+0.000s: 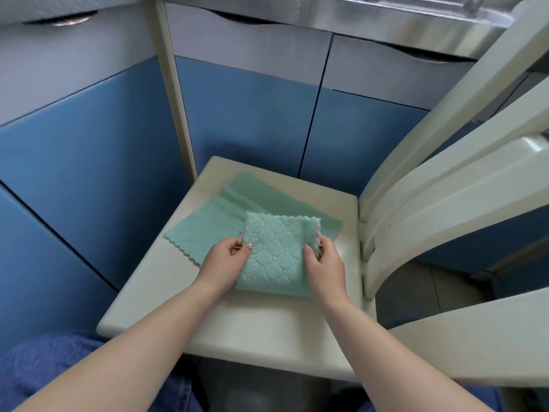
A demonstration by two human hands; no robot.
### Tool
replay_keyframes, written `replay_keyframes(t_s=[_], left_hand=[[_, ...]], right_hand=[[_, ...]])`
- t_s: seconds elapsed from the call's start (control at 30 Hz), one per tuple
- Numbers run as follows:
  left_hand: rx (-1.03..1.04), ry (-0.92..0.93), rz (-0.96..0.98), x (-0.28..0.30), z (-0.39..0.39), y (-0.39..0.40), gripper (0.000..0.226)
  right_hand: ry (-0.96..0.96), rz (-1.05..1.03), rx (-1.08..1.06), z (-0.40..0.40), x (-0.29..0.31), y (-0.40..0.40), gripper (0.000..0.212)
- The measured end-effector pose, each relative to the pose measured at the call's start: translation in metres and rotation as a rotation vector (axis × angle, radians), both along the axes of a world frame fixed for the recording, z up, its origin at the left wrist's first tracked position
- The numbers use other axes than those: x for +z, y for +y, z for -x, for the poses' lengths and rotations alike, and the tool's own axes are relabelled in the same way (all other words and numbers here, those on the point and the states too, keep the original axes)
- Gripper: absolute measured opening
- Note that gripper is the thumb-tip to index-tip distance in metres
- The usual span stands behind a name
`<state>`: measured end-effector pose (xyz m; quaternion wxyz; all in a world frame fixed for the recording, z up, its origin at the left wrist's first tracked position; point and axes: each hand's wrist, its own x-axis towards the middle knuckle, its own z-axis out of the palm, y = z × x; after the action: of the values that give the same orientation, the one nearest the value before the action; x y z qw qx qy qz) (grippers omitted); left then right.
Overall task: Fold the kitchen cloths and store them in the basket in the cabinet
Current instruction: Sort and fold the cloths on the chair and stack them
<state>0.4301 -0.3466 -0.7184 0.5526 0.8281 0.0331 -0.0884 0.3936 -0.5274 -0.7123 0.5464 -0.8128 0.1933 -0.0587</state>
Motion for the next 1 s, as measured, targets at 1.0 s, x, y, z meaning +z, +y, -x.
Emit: replay_keyframes(t_s=[1.0], left_hand=[[-0.425, -0.269, -1.018, -0.024, -0.009, -0.032, 0.068]], right_hand=[[0.131, 0.940, 0.408, -0.021, -0.034, 0.026, 0.067]])
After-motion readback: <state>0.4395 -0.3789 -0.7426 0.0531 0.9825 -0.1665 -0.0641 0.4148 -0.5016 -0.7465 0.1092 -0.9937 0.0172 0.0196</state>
